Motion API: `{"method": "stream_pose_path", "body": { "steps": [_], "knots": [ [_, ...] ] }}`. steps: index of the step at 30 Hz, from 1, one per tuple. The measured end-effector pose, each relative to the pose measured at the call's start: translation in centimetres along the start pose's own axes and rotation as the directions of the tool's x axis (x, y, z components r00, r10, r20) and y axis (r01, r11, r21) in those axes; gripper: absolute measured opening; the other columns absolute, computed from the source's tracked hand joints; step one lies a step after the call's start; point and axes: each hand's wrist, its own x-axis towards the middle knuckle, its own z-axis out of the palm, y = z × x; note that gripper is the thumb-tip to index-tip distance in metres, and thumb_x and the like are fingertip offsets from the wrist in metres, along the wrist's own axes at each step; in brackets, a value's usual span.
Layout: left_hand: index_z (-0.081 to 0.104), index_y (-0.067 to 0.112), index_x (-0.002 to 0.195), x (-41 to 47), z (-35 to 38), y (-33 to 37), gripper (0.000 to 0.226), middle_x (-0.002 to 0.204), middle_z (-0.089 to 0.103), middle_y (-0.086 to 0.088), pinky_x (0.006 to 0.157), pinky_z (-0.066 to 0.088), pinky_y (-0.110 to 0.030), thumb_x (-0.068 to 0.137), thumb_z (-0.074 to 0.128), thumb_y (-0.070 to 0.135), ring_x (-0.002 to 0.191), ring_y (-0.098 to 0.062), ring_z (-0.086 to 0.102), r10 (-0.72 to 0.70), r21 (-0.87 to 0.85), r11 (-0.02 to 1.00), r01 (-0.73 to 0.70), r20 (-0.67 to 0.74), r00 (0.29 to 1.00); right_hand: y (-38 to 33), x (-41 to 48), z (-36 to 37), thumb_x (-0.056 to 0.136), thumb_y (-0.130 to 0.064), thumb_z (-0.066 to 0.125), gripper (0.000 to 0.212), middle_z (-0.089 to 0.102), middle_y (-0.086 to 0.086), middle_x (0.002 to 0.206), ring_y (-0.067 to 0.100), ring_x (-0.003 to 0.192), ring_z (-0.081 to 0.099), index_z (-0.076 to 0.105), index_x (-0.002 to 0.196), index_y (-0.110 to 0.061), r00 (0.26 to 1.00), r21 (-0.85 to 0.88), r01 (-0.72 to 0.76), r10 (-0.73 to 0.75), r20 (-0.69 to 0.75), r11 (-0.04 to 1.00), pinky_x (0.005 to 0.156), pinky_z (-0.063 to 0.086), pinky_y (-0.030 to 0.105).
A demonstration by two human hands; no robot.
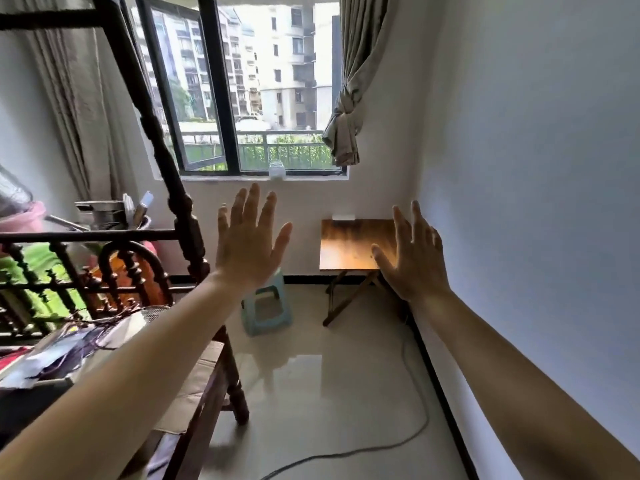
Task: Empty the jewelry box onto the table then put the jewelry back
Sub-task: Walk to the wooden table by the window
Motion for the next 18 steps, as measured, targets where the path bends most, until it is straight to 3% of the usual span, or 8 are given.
{"method": "stream_pose_path", "body": {
  "steps": [10, 18],
  "knots": [
    [0.023, 0.015, 0.155, 14.0, 15.3, -10.1, 0.072, 0.165, 0.014, -0.015, 0.12, 0.013, -0.057, 0.098, 0.017, 0.059, 0.151, -0.034, 0.013, -0.06, -0.041, 0.997, 0.059, -0.014, 0.998, -0.4, 16.9, 16.6, 0.096, -0.064, 0.037, 0.082, -0.001, 0.016, 0.168, 0.041, 0.149, 0.023, 0.007, 0.16, -0.021, 0.996, -0.035, 0.081, -0.08, 0.039, 0.996, 0.117, 0.021, 0.057],
    [0.019, 0.018, 0.157, 28.3, 26.6, -16.1, 0.072, 0.167, 0.008, -0.01, 0.121, 0.008, -0.055, 0.097, 0.018, 0.058, 0.153, -0.03, 0.007, -0.034, -0.139, 0.99, 0.035, 0.01, 0.999, 0.5, 30.6, 27.6, 0.096, -0.064, 0.035, 0.079, 0.003, 0.014, 0.168, 0.039, 0.149, 0.024, 0.01, 0.159, -0.023, 0.999, -0.055, 0.022, -0.019, 0.047, 0.998, 0.115, 0.024, 0.058]
  ]
}}
